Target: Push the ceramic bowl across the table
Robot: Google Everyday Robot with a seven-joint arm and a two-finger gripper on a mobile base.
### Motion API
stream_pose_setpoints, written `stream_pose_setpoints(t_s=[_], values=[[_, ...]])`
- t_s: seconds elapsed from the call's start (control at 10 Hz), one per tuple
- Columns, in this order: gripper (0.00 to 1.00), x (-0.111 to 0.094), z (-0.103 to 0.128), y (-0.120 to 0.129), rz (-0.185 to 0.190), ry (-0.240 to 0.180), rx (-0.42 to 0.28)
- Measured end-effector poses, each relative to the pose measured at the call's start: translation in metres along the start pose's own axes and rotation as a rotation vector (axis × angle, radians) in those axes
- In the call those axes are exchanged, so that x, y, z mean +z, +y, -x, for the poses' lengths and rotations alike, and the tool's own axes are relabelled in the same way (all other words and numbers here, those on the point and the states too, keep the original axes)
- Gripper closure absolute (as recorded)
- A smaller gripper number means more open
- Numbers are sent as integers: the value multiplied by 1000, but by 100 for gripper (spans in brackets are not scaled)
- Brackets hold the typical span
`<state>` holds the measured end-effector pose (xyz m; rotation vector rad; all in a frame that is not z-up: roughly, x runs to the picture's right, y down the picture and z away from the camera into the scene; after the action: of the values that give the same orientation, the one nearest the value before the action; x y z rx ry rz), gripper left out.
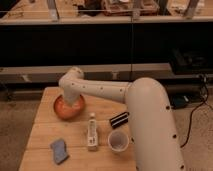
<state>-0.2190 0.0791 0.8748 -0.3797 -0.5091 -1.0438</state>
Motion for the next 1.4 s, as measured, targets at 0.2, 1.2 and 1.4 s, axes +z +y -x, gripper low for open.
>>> stream_pose_setpoints(t_s=[0.2,1.2,1.4], values=[[100,5,3,1,58,-3,-19],[100,23,-23,46,70,-26,69],[100,28,-23,45,70,-32,72]])
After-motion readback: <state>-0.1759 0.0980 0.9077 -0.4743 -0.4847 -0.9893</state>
